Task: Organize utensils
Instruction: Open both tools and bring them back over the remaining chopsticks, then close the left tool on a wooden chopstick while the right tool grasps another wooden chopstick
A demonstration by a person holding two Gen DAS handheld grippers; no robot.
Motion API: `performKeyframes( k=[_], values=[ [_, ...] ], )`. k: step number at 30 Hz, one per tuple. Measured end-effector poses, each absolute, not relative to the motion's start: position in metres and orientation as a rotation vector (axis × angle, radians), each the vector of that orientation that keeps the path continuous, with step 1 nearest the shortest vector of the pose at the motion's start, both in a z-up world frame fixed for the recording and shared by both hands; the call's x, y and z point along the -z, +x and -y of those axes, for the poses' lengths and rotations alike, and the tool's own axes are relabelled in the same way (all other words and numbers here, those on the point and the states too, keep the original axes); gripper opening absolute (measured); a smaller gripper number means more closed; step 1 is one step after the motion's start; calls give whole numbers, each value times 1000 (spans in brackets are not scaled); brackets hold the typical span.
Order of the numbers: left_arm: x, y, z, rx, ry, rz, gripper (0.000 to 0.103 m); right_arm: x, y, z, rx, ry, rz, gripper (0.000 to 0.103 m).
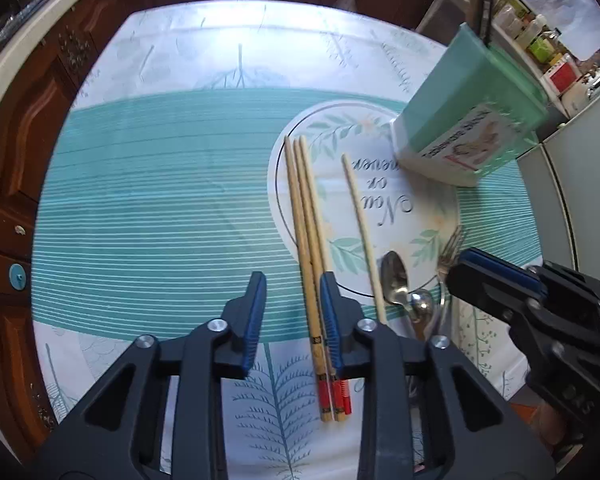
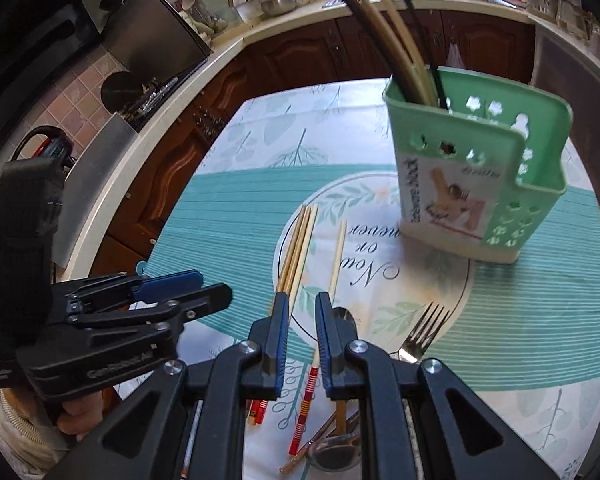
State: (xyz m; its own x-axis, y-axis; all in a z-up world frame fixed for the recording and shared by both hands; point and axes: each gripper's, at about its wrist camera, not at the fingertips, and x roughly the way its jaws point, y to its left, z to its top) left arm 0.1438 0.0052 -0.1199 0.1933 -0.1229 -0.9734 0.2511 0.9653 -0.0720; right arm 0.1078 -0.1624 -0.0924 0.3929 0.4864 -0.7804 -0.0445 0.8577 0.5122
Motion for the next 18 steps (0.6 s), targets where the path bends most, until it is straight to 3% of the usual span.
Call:
performKeyframes(
  k=[3, 18],
  values=[
    [137, 154, -6, 245, 101, -1396, 17, 101, 108, 157, -361, 465, -1152, 13],
    [167, 170, 23, 223, 182, -1471, 16, 122, 114, 159, -366, 503, -1198, 13]
  ],
)
